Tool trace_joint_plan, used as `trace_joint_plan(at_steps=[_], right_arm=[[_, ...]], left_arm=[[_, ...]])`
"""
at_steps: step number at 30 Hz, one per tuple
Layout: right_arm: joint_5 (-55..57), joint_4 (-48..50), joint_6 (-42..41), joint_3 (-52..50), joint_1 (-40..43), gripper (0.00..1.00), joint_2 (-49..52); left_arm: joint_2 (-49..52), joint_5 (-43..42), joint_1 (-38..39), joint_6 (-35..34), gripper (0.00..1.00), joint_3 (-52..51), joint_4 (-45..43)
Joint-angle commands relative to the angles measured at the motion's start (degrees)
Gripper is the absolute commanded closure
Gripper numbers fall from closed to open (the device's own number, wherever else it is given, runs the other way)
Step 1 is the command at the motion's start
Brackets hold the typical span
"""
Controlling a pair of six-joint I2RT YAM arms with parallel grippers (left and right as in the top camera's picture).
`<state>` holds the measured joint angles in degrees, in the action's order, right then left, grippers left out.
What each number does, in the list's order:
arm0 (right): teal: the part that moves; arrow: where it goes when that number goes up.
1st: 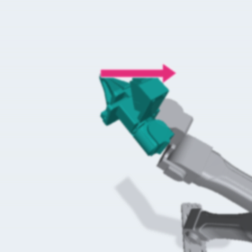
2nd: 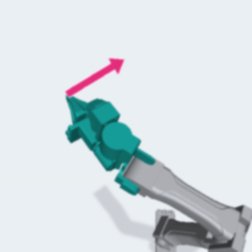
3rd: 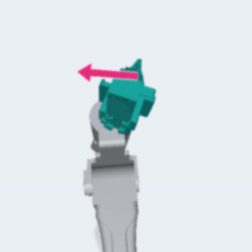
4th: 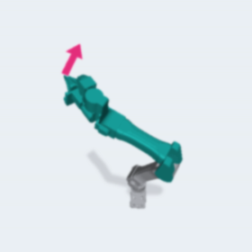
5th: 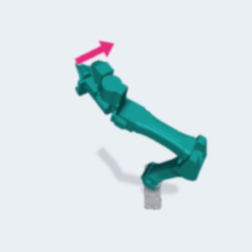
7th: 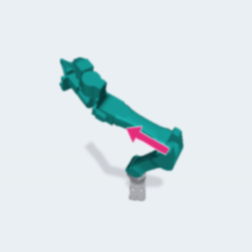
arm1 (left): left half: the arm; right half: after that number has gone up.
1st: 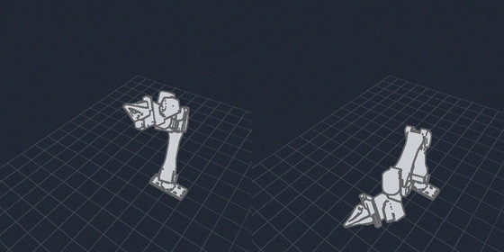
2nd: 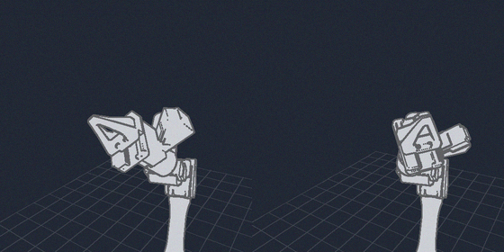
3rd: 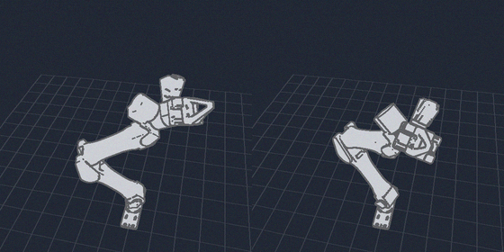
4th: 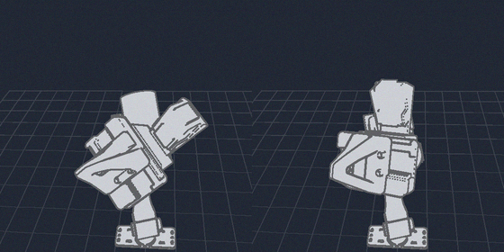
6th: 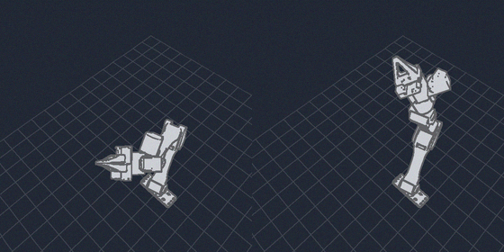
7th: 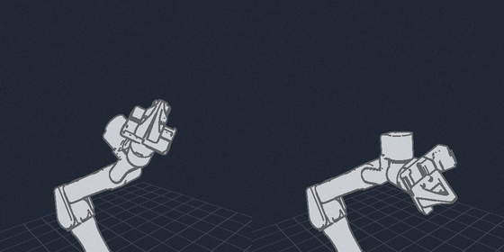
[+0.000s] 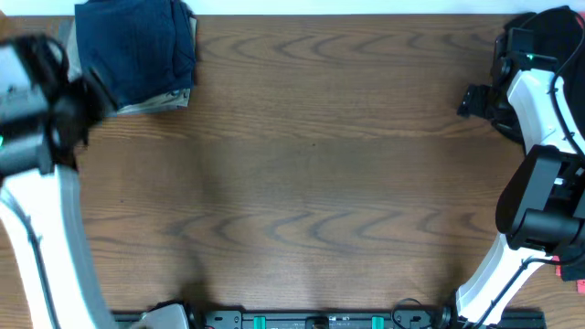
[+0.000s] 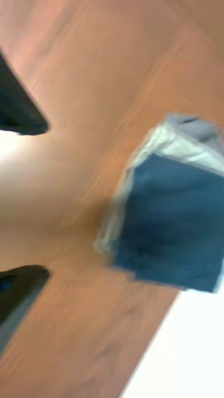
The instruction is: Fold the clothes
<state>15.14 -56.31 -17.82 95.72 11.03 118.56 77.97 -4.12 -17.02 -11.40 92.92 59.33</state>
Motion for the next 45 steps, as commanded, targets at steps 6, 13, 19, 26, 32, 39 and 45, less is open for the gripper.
trace_joint_plan(at_steps=[6,13,19,26,32,39,45], right_arm=[[0.46,-0.07,-1.03,0.07,-0.57,0.01,0.26],[0.46,-0.07,-1.03,0.07,-0.55,0.01,0.26],[0.46,-0.07,-1.03,0.07,-0.55,0.01,0.26],[0.46,-0.07,-1.03,0.07,-0.55,0.01,0.26],[0.46,-0.07,-1.03,0.07,-0.55,0.01,0.26],[0.46,-0.04,-1.03,0.07,-0.55,0.01,0.26],[0.46,-0.07,-1.03,0.07,-0.66,0.01,0.26]], left_arm=[[-12.31,-18.21,0.13,3.61,0.31,-4.52,15.43],[-25.51,-23.96,0.13,4.94,0.02,-14.78,26.05],[-30.51,-23.74,0.13,4.96,0.02,-15.50,33.66],[-31.26,-22.82,0.13,5.79,0.02,-15.50,36.11],[-31.65,-22.77,0.13,4.46,0.02,-16.06,35.87],[-39.36,-23.98,0.39,4.24,0.02,-23.28,25.40],[-54.64,-23.93,8.41,4.24,0.02,-41.48,0.39]])
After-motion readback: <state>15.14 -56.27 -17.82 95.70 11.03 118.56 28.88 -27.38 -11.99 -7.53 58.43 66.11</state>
